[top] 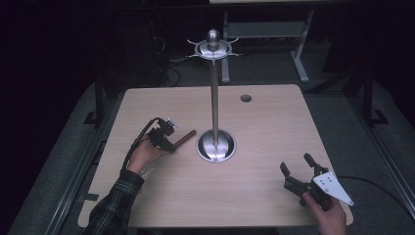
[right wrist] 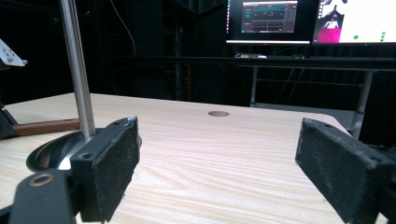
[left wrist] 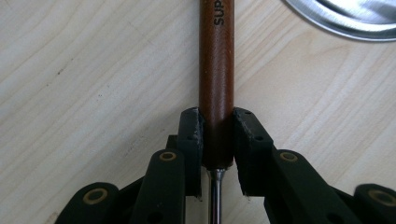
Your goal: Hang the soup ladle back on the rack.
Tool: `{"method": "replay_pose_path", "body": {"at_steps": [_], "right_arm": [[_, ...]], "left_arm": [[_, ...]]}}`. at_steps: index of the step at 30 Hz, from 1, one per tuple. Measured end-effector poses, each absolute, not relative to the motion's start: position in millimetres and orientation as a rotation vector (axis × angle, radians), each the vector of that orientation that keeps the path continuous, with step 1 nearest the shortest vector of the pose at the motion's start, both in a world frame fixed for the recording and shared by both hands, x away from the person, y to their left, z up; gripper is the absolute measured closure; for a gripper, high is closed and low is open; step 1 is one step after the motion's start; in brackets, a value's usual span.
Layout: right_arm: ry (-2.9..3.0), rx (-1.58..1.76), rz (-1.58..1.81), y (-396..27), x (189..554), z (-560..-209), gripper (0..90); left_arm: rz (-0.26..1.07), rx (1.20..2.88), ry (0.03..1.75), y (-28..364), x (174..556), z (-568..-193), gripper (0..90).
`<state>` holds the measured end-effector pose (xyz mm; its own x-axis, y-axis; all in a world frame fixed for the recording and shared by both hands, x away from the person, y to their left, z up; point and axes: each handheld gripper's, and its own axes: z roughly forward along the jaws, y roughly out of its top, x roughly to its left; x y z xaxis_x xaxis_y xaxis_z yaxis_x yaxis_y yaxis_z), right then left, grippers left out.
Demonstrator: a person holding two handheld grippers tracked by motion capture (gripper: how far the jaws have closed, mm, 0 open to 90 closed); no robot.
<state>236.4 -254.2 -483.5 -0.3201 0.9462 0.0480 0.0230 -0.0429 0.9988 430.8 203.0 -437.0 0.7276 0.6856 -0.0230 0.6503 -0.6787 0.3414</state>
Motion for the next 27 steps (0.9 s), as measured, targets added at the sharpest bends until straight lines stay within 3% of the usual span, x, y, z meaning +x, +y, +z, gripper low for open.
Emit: {"method": "replay_pose_path", "body": {"at_steps": [27], "right_arm": [[1.434,1.081,1.475,-254,236,-484,13.0]], "left_arm": [[0.097,2.304,0.908,241,409,-380,74.1]]}}
